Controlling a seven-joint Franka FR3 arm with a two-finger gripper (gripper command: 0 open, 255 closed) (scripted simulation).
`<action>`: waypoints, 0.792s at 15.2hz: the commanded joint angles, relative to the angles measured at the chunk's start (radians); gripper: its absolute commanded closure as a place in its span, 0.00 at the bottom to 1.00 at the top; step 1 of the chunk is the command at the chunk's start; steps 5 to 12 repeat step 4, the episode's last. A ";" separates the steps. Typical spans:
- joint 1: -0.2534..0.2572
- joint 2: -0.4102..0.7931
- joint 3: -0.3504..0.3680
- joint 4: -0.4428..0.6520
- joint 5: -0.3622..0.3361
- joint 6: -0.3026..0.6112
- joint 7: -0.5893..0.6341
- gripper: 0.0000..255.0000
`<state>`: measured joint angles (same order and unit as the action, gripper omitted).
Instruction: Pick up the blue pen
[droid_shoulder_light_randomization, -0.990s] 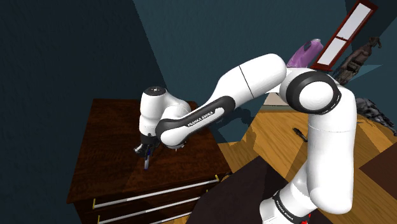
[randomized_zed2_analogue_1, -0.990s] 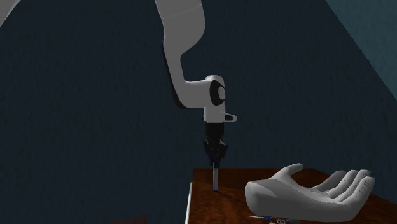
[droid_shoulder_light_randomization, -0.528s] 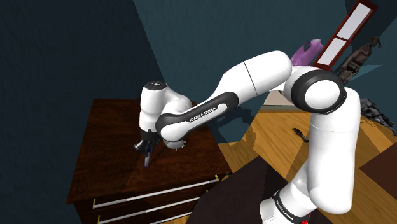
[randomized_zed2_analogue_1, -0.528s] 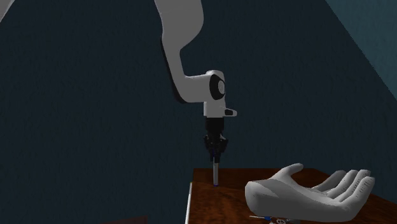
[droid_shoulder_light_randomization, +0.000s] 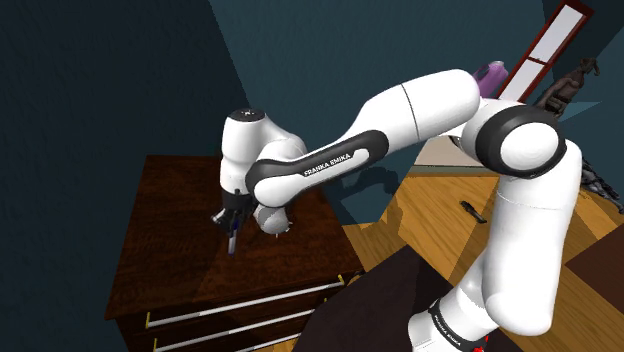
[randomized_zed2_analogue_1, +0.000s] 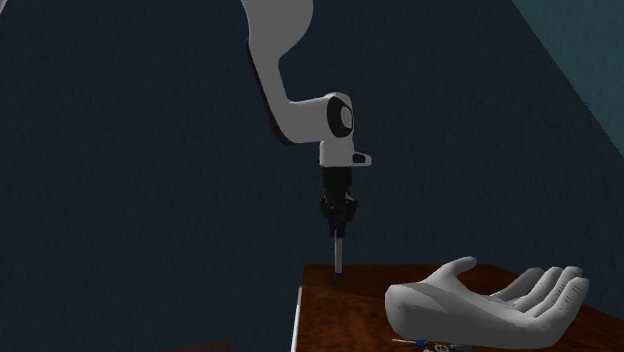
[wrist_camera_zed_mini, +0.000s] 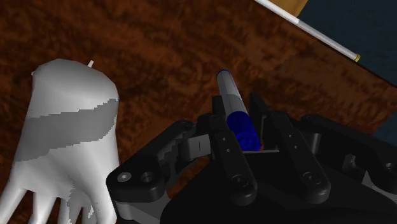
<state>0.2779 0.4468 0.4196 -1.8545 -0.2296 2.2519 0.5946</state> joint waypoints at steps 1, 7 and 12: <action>-0.004 -0.015 0.004 0.006 0.008 -0.020 -0.006 1.00; -0.006 -0.023 0.007 0.010 0.013 -0.032 -0.010 1.00; -0.006 -0.023 0.007 0.010 0.013 -0.032 -0.010 1.00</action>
